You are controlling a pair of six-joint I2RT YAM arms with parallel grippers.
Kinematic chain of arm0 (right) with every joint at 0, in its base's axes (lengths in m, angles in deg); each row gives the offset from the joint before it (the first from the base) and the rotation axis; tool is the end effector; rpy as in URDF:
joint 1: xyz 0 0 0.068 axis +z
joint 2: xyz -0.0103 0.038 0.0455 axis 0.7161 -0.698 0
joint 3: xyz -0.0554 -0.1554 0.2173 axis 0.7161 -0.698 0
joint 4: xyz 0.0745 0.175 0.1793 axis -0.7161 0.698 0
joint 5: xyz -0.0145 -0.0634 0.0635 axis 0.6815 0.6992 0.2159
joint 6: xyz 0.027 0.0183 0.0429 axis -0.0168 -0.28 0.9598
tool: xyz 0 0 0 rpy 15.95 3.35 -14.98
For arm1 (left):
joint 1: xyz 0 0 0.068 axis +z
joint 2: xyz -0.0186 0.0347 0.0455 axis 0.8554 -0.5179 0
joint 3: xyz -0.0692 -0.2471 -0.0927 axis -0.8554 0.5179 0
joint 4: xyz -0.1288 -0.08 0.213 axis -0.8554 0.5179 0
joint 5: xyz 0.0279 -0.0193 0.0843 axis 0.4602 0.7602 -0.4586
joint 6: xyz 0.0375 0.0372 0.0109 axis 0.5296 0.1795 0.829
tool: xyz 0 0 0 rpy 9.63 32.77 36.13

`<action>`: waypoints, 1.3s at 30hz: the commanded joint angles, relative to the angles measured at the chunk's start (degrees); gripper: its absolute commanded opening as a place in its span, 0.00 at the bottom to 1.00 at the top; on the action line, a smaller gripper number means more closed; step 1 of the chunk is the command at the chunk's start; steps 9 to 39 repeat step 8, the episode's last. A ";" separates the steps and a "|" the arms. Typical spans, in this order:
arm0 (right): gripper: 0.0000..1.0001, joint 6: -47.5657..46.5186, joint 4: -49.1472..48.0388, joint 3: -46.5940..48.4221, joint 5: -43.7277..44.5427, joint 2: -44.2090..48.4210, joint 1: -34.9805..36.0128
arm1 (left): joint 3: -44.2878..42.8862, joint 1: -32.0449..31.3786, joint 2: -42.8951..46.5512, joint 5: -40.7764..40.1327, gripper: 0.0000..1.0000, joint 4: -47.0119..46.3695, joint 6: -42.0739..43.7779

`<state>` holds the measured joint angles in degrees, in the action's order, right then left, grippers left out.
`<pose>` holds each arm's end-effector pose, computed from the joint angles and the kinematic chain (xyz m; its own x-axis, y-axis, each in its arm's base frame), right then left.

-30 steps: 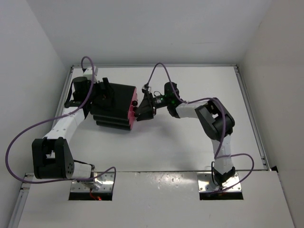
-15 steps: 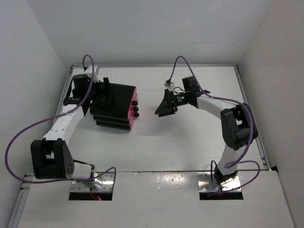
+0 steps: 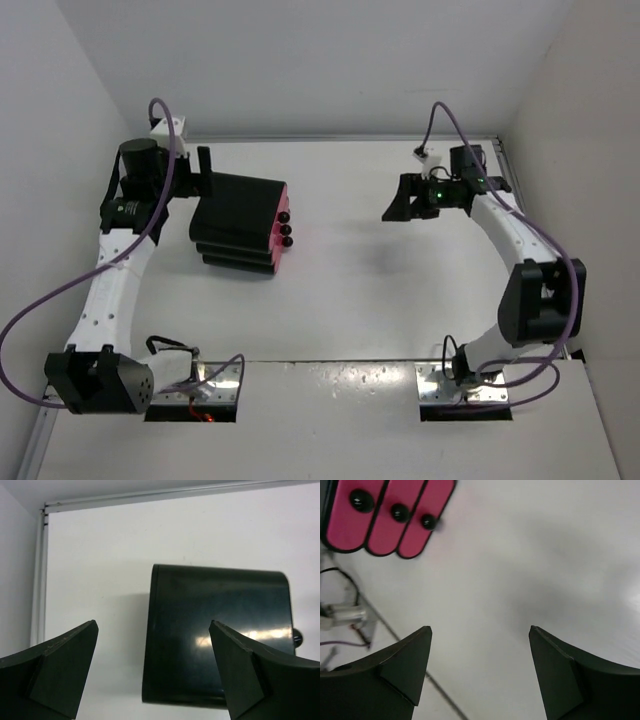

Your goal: Sort the tools into containers

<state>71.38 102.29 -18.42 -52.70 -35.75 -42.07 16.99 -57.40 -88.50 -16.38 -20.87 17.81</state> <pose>0.3313 0.0452 0.2575 -0.8665 0.0613 -0.4953 -0.3087 0.7141 0.6283 0.2638 0.0035 0.3907 -0.3751 -0.0531 -0.9255 0.0354 0.9968 -0.0716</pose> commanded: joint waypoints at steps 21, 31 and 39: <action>0.82 -12.37 3.07 -5.30 20.60 14.75 -10.32 | 16.84 4.82 10.19 -5.27 1.00 5.70 12.87; 0.82 -12.37 3.07 -5.30 20.60 14.75 -10.32 | 16.84 4.82 10.19 -5.27 1.00 5.70 12.87; 0.82 -12.37 3.07 -5.30 20.60 14.75 -10.32 | 16.84 4.82 10.19 -5.27 1.00 5.70 12.87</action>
